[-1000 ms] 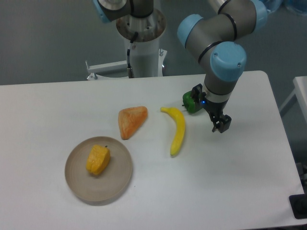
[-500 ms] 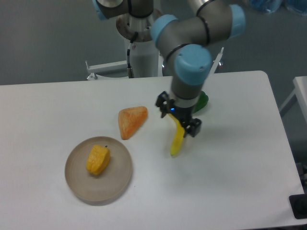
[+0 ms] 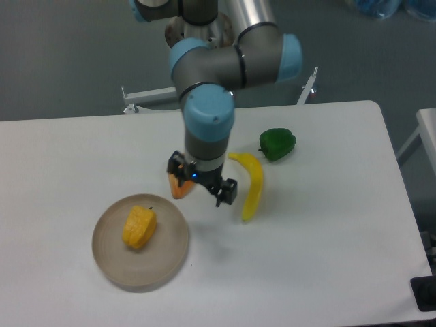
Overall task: Pick up the yellow pepper from the plate
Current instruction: 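Move the gripper over the plate and lower it onto the yellow pepper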
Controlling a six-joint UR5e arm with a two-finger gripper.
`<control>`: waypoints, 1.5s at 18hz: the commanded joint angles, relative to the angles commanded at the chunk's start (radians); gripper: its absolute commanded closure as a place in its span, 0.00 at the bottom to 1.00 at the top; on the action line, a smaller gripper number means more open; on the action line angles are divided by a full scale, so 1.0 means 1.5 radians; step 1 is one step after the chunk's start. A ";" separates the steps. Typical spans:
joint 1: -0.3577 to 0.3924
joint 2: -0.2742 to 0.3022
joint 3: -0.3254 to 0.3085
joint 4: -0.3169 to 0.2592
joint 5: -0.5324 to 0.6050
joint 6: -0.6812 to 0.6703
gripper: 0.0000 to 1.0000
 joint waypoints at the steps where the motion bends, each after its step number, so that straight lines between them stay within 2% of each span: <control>1: -0.007 -0.007 0.001 0.006 0.000 -0.014 0.00; 7: -0.059 -0.023 0.004 0.013 0.000 -0.093 0.00; 10: -0.080 -0.045 0.004 0.049 0.001 -0.124 0.00; 15: -0.094 -0.080 0.009 0.080 0.004 -0.125 0.00; 26: -0.120 -0.119 0.010 0.088 0.011 -0.137 0.00; 27: -0.120 -0.120 0.011 0.097 0.015 -0.132 0.05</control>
